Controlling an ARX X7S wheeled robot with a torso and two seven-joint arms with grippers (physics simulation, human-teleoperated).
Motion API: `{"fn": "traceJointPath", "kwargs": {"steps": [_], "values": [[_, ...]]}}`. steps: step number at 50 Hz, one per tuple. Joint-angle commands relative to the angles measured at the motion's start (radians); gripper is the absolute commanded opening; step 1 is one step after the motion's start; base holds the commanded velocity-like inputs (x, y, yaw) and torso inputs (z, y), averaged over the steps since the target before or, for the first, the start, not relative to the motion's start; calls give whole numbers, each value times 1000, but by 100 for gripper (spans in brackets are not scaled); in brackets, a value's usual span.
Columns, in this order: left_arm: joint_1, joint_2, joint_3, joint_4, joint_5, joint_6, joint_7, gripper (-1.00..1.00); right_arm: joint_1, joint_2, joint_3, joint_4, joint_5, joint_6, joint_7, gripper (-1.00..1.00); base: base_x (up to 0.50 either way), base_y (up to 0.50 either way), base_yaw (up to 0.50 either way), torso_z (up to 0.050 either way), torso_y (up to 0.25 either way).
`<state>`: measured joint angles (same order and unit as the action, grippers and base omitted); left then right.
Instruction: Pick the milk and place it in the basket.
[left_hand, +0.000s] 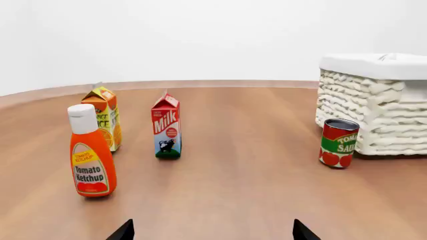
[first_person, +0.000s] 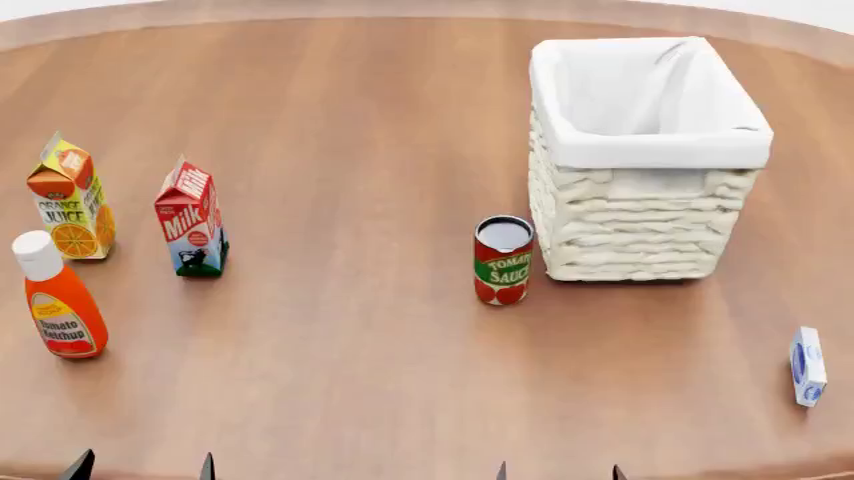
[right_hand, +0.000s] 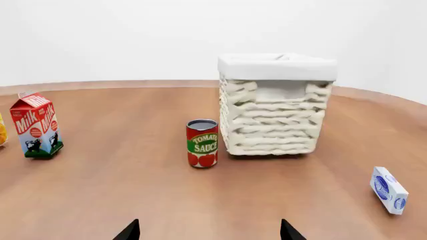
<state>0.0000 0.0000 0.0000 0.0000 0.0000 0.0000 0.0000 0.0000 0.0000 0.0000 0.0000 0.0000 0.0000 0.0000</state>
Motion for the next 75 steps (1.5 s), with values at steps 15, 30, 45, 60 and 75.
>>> {"fn": "traceJointPath", "kwargs": {"steps": [15, 30, 45, 60, 75], "values": [[-162, -128, -63, 305, -248, -286, -101, 100, 240, 143, 93, -312, 90, 300, -40, 100, 0, 0, 0, 0, 0], [-309, -216, -242, 898, -468, -619, -202, 100, 438, 367, 270, -1047, 425, 835, 124, 100, 0, 0, 0, 0, 0], [-359, -276, -384, 1027, -637, -715, -284, 100, 213, 1095, 227, -1044, 932, 258, 807, 100, 0, 0, 0, 0, 0], [-352, -301, -361, 1021, -648, -689, -315, 100, 176, 1113, 195, -1032, 883, 208, 810, 100, 0, 0, 0, 0, 0], [-341, -323, -348, 1016, -651, -664, -336, 100, 181, 1130, 161, -1024, 874, 184, 822, 100, 0, 434, 0, 0, 0]]}}
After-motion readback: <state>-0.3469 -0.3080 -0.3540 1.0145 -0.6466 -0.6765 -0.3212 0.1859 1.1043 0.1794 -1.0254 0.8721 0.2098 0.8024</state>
